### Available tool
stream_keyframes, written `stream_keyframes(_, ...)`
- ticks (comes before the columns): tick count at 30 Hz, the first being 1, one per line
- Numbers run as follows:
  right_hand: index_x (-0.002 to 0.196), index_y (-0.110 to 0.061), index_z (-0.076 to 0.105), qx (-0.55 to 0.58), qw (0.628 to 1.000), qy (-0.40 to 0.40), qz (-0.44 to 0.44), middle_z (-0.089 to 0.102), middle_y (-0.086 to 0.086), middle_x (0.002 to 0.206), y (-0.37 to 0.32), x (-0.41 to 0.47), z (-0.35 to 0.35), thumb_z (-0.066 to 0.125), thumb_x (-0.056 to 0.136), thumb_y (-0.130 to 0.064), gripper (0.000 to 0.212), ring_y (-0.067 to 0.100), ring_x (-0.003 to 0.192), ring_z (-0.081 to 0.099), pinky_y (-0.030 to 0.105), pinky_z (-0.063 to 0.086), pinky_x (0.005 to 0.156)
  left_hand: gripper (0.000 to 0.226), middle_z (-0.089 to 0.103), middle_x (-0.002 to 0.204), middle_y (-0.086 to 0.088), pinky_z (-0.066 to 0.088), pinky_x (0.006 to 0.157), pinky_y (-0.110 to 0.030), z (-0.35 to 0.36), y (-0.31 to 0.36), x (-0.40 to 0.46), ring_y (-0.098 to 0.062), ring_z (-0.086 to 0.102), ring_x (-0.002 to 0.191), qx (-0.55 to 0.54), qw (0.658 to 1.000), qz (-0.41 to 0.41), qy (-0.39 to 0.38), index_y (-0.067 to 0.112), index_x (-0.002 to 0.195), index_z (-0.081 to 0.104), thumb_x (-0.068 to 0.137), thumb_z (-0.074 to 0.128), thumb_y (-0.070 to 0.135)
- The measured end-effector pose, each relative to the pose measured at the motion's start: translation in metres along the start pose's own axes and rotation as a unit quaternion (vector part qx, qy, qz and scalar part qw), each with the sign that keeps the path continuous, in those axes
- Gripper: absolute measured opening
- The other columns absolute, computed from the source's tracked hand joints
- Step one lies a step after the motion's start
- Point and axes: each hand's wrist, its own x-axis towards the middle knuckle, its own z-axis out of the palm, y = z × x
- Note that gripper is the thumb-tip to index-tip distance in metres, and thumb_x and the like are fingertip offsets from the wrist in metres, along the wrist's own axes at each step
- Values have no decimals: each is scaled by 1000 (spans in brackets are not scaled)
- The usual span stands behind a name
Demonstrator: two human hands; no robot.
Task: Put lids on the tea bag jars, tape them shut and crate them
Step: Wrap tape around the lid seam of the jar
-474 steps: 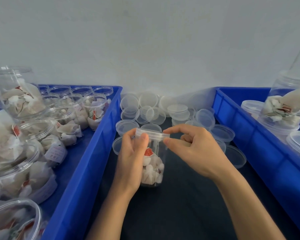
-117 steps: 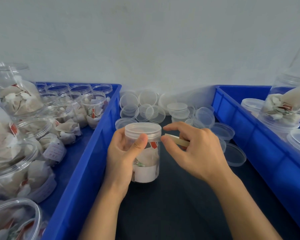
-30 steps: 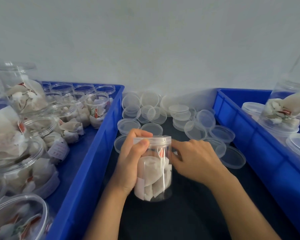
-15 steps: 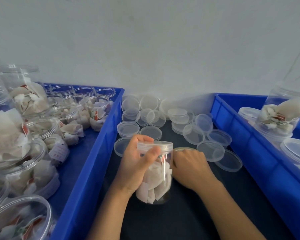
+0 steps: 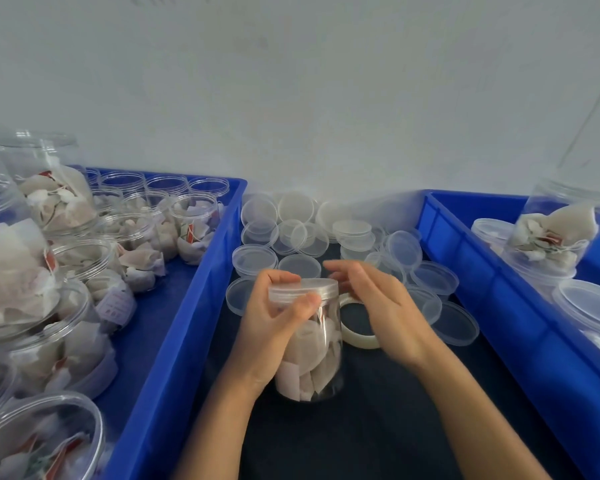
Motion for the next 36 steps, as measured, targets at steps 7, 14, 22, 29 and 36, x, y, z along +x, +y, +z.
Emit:
stream_keyframes(7, 126, -40, 66, 127, 992, 7, 2, 76, -8, 114, -4, -21, 24, 68, 93, -51, 34, 13, 106, 73, 28, 61, 84, 64, 70, 119, -26, 57, 95, -58, 6, 5, -5, -48, 68, 111, -99, 995, -32, -7, 7, 128, 53, 92, 58, 59)
stream_keyframes(14, 119, -35, 72, 148, 987, 57, -19, 79, 0, 106, -7, -22, 27, 77, 84, -47, 37, 22, 99, 76, 43, 64, 84, 45, 75, 112, -10, 64, 82, -35, 13, 1, -3, -35, 74, 106, -63, 998, -17, -13, 20, 126, 53, 93, 61, 50)
stream_keyframes(22, 120, -40, 76, 183, 977, 105, -5, 76, 5, 113, -5, -25, 22, 82, 85, -34, 36, 23, 103, 76, 45, 63, 91, 47, 73, 125, -11, 60, 95, -35, 23, 6, -3, -25, 73, 116, -80, 996, -14, 32, 15, 137, 58, 103, 59, 48)
stream_keyframes(29, 133, -39, 64, 126, 991, 47, 27, 72, -11, 116, -6, -23, 10, 79, 84, -45, 52, 12, 105, 74, 29, 61, 85, 61, 73, 134, -12, 51, 112, -46, 31, 8, -1, -26, 69, 127, -160, 984, -75, 30, 20, 150, 54, 100, 40, 51)
stream_keyframes(36, 117, -32, 70, 99, 993, 25, 62, 79, -6, 103, -16, -26, -17, 88, 78, -42, 43, 16, 88, 79, 25, 62, 75, 59, 77, 124, -5, 59, 94, -35, 46, -1, 3, -22, 73, 118, -42, 999, -28, 9, 21, 138, 62, 108, 34, 64)
